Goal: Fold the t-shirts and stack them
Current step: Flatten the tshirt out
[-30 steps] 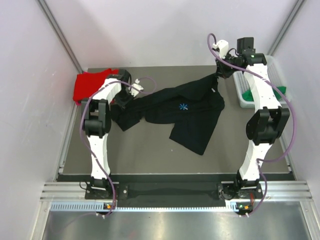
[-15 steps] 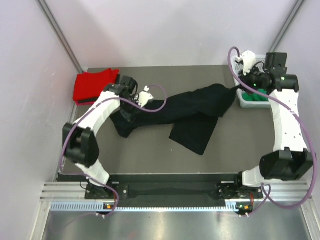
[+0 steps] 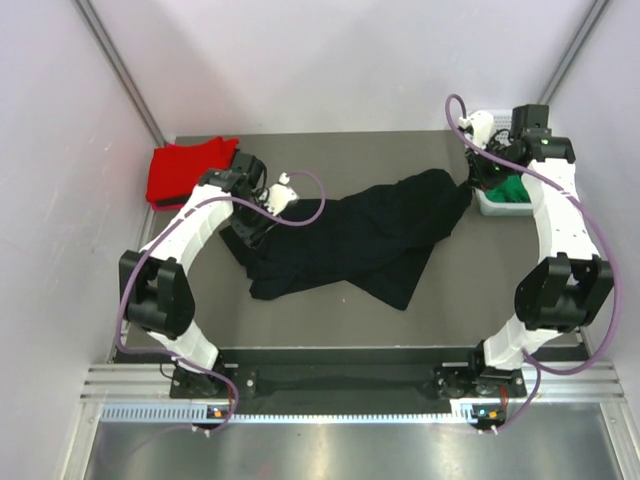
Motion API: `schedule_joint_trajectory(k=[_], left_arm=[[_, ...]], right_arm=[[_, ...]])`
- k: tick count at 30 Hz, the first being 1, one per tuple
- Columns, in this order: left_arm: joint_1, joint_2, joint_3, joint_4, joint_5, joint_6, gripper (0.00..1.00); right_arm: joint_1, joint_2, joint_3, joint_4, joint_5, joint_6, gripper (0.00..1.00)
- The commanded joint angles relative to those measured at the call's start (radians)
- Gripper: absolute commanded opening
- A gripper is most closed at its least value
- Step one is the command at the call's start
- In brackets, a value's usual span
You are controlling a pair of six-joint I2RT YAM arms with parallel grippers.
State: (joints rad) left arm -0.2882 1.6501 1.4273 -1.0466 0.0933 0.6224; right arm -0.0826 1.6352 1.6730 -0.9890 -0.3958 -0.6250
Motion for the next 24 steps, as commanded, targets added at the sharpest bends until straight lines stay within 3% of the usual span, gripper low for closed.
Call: schedule_joint_trajectory(k=[1, 10, 17, 24], left_arm=[[-0.008, -0.041, -0.036, -0.006, 0.036, 0.057, 0.47], [-0.066, 0.004, -0.062, -0.104, 0.114, 0.086, 0.49], [-0.1, 0.072, -0.111, -0.049, 0.04, 0.082, 0.52], [-0.104, 0.168, -0.056, 0.017, -0.049, 0.074, 0.52]], right_arm=[[0.0, 0.002, 0.071, 0.012, -0.049, 0.013, 0.0], [0.01, 0.025, 0.073, 0.026, -0.052, 0.025, 0.0], [0.017, 0.034, 0.086, 0.029, -0.052, 0.03, 0.0], [0.018, 0.034, 0.082, 0.027, -0.048, 0.028, 0.0]])
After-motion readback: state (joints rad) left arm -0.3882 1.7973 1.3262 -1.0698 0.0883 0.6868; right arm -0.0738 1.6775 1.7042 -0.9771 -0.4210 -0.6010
